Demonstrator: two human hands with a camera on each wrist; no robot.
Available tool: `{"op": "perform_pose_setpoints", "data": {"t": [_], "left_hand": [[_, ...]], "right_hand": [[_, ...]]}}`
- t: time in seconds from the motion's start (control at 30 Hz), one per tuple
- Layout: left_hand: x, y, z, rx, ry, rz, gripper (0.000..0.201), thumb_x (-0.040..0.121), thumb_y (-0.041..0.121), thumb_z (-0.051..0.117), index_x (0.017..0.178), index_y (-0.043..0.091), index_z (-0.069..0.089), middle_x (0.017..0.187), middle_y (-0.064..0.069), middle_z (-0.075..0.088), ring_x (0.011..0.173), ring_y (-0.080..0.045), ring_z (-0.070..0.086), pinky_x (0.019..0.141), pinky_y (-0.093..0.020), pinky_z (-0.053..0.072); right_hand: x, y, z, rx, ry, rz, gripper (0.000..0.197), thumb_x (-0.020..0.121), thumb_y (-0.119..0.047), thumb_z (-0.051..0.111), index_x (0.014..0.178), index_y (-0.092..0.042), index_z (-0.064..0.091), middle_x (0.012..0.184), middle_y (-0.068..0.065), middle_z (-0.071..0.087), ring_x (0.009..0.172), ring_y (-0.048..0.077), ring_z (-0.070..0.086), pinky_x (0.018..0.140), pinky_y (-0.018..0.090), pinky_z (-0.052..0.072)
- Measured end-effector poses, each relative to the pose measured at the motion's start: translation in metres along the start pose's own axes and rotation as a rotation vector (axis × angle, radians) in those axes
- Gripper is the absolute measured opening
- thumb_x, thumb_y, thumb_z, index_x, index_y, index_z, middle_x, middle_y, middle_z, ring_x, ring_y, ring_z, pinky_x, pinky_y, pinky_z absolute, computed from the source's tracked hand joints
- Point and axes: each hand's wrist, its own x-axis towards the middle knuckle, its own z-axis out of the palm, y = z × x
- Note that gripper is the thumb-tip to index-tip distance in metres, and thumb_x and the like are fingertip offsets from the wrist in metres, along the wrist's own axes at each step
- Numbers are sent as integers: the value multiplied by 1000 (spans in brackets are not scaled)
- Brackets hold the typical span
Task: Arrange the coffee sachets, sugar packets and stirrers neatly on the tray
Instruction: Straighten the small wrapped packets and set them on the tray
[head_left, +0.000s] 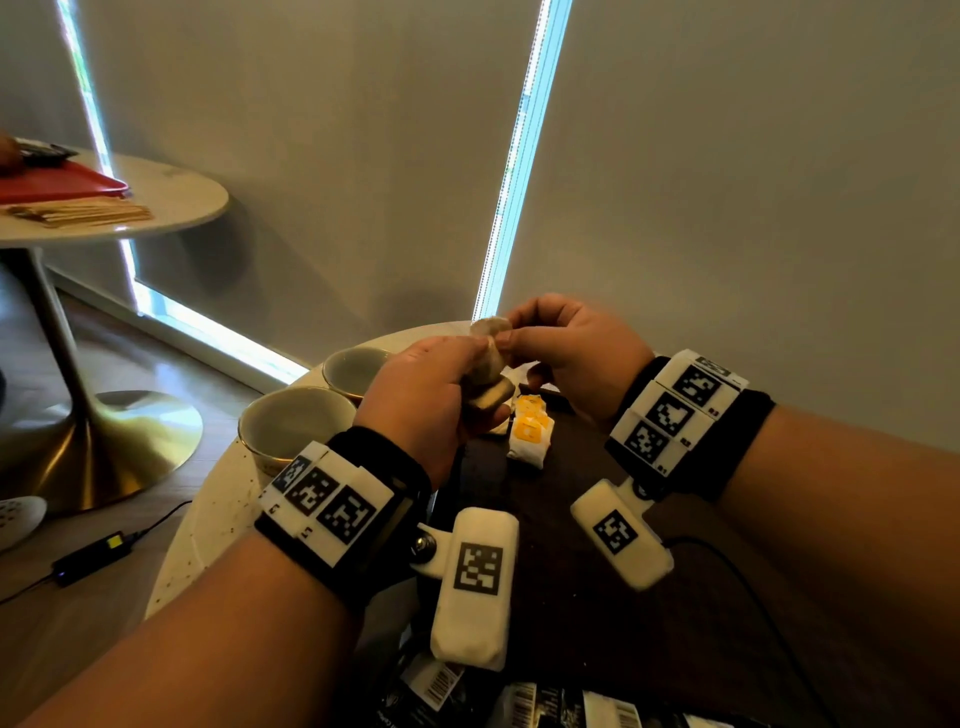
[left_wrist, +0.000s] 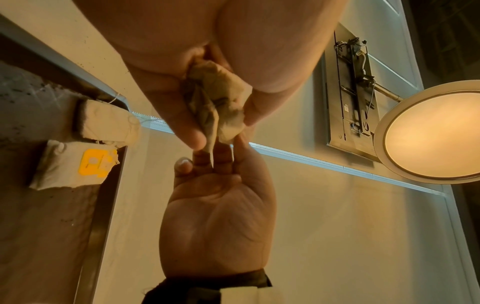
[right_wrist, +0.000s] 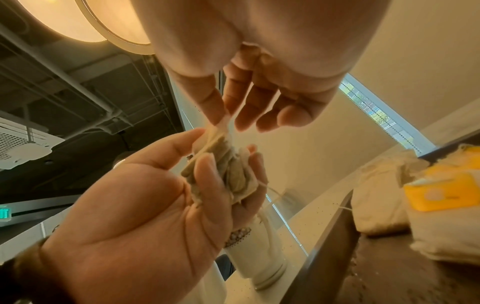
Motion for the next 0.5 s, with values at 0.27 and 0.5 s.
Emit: {"op": "perform_pose_setpoints", "data": {"t": [0.27, 0.5], "left_hand": [[3, -2, -6, -51, -11, 158, 11, 98, 7, 54, 105, 7, 62, 93, -6, 66, 81, -16, 67, 75, -32, 61], [7, 2, -7, -103, 101, 194, 31, 89, -13, 52, 106, 12, 60, 110, -13, 55, 90, -23, 68, 75, -28, 60]], "right_hand": [[14, -7, -14, 181, 312, 19, 7, 91, -3, 63, 89, -11, 63, 74, 9, 66, 58, 15, 58, 48, 27, 42], [22, 16, -16, -210, 240, 289, 11, 85, -3, 69, 86, -13, 63, 78, 6, 68, 59, 15, 61, 44, 24, 43]]}}
